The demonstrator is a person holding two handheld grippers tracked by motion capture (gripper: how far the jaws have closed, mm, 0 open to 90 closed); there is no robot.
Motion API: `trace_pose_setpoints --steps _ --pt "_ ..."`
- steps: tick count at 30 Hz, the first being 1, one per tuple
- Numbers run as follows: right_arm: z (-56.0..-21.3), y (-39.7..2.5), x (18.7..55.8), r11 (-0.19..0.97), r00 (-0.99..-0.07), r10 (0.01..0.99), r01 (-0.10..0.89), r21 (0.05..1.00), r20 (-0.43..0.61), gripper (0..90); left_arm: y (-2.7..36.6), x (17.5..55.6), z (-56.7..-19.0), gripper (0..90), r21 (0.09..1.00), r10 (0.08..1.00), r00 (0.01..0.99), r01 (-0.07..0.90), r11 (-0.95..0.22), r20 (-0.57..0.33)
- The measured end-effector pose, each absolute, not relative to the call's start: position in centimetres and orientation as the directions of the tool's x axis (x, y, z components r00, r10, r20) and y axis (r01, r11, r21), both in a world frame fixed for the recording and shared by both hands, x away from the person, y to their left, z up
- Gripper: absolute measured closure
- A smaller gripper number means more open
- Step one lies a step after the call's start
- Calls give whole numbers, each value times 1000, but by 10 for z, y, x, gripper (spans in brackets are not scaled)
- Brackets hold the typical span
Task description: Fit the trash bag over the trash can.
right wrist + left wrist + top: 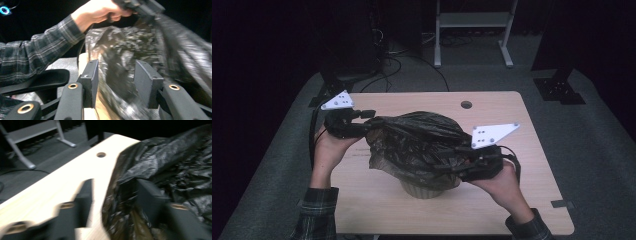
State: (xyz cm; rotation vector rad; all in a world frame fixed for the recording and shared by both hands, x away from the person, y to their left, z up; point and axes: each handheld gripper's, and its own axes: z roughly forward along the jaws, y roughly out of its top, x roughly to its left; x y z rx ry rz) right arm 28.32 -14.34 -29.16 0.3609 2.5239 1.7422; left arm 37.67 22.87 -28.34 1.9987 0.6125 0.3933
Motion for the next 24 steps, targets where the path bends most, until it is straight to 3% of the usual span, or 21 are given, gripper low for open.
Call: trace_pose_setpoints --steps 3,6,7,9,12,17,24 --pt "-297 -128 284 360 -976 191 168 918 104 545 224 378 -284 782 864 542 840 263 -430 14" --pt "-303 -119 284 387 -978 174 179 905 118 556 221 379 -285 858 856 528 849 269 -443 7" --pt "-304 -117 285 392 -978 170 180 902 121 590 220 379 -285 861 854 529 848 270 -444 7" --pt "-308 -114 285 419 -979 162 183 889 125 765 220 379 -285 862 854 530 848 271 -445 8" --pt "-309 -113 283 438 -985 131 156 885 108 900 221 379 -285 861 855 541 841 282 -436 -2" --pt "-314 -111 274 461 -992 54 130 878 118 900 224 381 -283 861 850 569 823 302 -432 -4" --pt "-342 -104 256 517 -992 23 121 847 128 900 223 383 -288 861 839 577 817 318 -441 -6"
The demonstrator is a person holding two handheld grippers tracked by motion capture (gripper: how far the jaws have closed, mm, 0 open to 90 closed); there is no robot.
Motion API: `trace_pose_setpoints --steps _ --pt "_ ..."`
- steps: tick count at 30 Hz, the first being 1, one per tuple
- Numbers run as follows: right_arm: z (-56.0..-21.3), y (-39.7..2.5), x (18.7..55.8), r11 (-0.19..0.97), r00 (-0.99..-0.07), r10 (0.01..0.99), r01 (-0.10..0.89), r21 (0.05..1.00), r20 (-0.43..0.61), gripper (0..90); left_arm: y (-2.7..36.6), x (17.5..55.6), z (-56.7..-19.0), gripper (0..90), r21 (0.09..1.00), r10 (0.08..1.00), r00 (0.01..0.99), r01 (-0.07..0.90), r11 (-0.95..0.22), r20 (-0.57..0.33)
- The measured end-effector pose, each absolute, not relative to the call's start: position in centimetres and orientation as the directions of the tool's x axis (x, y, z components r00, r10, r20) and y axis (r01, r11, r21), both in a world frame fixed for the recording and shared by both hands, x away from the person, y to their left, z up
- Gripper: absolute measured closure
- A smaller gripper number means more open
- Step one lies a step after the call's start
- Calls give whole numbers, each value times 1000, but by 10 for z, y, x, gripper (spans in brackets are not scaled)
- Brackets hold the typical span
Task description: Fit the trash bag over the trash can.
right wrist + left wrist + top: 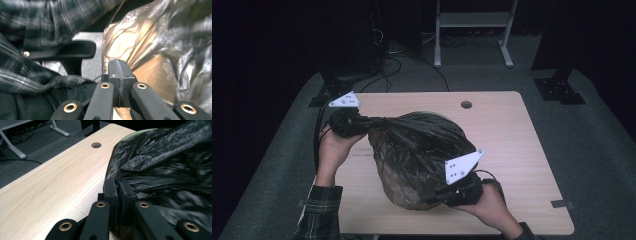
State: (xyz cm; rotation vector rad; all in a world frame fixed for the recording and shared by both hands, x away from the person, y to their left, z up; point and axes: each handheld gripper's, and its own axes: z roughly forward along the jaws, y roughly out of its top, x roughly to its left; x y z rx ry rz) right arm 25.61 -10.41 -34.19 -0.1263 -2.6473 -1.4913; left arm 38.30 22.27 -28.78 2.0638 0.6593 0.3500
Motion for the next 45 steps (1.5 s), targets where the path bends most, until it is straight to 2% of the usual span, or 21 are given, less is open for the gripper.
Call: trace_pose_setpoints --steps 13,14,15,16,24,28,31,35,36,38,39,40,43,45 --pt "-408 -94 252 629 -986 67 162 760 155 900 217 392 -299 860 816 596 803 348 -461 -6" --pt "-408 -95 250 622 -987 66 158 767 149 824 217 392 -300 860 818 595 804 347 -459 -8" --pt "-405 -96 249 613 -987 73 158 774 144 749 217 392 -300 858 819 596 803 346 -458 -6" --pt "-400 -98 247 597 -987 79 157 787 138 724 217 391 -300 856 819 595 804 347 -457 -8" --pt "-320 -129 239 446 -992 121 74 892 22 675 219 385 -296 822 832 587 810 323 -450 3" --pt "-283 -159 258 370 -967 252 68 926 -30 647 220 383 -294 813 836 583 813 317 -449 5" --pt "-267 -179 287 333 -932 361 116 936 -13 583 220 383 -294 808 835 581 814 318 -449 3" --pt "-272 -184 326 354 -906 418 221 909 58 558 218 383 -295 802 836 568 823 306 -455 8" --pt "-275 -183 332 361 -906 419 232 903 65 601 217 381 -295 802 839 560 829 299 -456 9" --pt "-287 -179 340 406 -911 409 242 881 61 781 217 378 -297 802 839 552 834 295 -458 8" --pt "-292 -177 341 428 -911 411 225 875 34 833 216 377 -298 802 837 545 838 291 -464 11" --pt "-296 -176 342 433 -916 400 216 875 28 819 217 377 -298 802 835 544 839 289 -468 14" --pt "-302 -180 346 393 -917 393 235 889 69 654 220 375 -299 802 835 535 845 289 -468 7" --pt "-299 -190 350 323 -901 425 243 915 89 630 221 375 -299 802 834 539 843 291 -469 9"
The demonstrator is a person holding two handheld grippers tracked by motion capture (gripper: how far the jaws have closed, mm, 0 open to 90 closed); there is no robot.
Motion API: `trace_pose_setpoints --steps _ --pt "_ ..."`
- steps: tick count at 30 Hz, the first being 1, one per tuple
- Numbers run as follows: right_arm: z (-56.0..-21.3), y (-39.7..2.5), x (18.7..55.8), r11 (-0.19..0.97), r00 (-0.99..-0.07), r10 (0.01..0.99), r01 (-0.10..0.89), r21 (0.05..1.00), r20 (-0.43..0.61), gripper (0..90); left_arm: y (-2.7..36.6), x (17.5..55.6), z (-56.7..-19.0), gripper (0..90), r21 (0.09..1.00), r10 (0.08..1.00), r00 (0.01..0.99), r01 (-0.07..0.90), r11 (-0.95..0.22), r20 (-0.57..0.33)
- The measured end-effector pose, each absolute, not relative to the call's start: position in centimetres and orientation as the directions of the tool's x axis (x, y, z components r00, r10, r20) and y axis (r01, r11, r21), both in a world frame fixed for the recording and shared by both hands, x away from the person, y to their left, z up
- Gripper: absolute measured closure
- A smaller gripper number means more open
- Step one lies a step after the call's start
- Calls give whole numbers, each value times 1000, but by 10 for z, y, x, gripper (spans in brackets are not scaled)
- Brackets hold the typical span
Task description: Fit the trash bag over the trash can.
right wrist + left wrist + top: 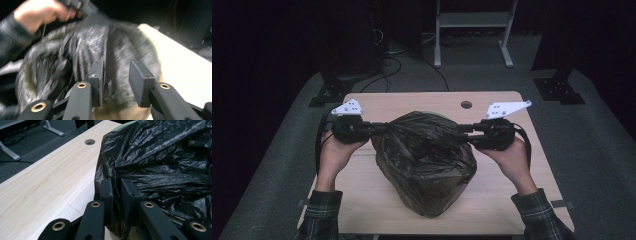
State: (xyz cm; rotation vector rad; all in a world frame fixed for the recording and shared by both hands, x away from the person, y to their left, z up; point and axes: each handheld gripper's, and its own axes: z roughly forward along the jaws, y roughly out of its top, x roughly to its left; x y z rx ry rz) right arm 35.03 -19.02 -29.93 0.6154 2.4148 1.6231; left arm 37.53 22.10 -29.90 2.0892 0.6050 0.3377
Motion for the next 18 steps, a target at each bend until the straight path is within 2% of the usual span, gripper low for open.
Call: trace_pose_setpoints --steps 2,7,9,12,18 --pt "-296 -197 357 286 -883 459 249 925 96 627 222 375 -298 802 836 540 842 293 -465 6" --pt "-297 -196 391 298 -850 512 311 903 124 611 221 376 -297 802 831 540 841 287 -478 20" --pt "-300 -203 402 229 -843 511 322 919 168 598 222 376 -297 803 828 546 837 289 -481 25" --pt "-298 -217 404 150 -840 505 314 938 200 597 226 378 -298 803 823 555 831 294 -485 30" --pt "-292 -229 407 149 -825 532 311 939 189 600 230 383 -300 821 815 581 813 308 -490 41"
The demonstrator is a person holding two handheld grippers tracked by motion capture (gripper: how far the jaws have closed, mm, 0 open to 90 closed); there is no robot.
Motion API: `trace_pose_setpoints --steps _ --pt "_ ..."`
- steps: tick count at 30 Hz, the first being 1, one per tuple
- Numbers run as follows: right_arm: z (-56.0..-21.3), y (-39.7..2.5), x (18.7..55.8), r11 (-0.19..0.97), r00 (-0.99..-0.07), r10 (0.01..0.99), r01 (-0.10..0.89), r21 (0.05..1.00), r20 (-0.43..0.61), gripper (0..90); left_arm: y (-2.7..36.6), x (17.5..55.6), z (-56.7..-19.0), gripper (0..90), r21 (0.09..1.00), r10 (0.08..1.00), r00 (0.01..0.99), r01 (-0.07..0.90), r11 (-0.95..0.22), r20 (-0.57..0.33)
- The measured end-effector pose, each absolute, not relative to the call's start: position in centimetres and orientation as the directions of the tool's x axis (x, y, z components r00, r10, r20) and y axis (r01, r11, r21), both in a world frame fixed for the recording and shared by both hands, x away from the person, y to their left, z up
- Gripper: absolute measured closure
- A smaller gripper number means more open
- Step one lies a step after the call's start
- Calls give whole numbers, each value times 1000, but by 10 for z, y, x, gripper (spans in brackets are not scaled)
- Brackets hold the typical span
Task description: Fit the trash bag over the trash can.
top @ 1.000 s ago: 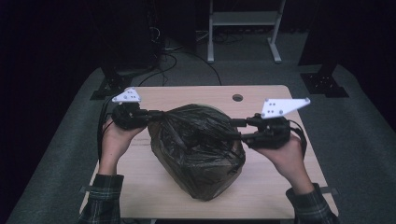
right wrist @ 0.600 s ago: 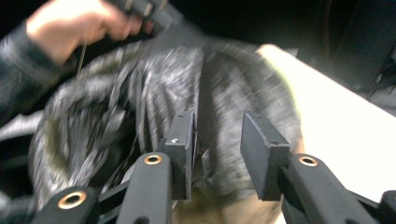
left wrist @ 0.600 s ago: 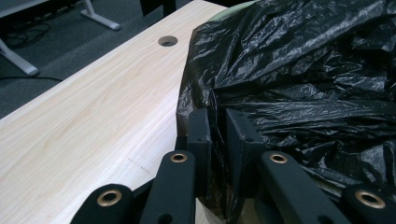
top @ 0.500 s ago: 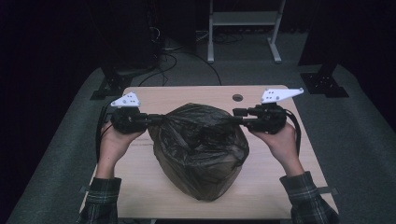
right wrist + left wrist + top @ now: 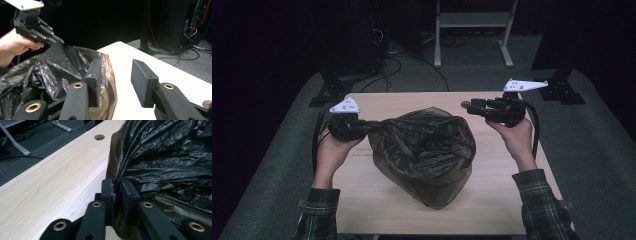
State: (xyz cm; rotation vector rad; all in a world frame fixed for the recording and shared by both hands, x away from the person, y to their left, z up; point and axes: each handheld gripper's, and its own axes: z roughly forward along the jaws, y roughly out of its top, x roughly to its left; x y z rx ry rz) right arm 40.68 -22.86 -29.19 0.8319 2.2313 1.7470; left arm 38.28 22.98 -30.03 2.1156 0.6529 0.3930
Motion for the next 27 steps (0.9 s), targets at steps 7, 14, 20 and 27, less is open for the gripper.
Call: trace_pose_setpoints --steps 7,14,20,27 --pt "-305 -203 423 218 -854 459 377 900 247 479 225 386 -300 820 814 572 819 302 -496 44" --pt "-313 -181 436 271 -869 393 422 865 301 687 220 386 -299 823 813 559 828 289 -505 53" --pt "-311 -175 438 308 -880 406 385 870 246 900 220 389 -300 845 815 564 823 287 -504 60" --pt "-333 -180 456 321 -800 569 431 844 191 900 215 399 -307 862 819 573 817 287 -497 61"
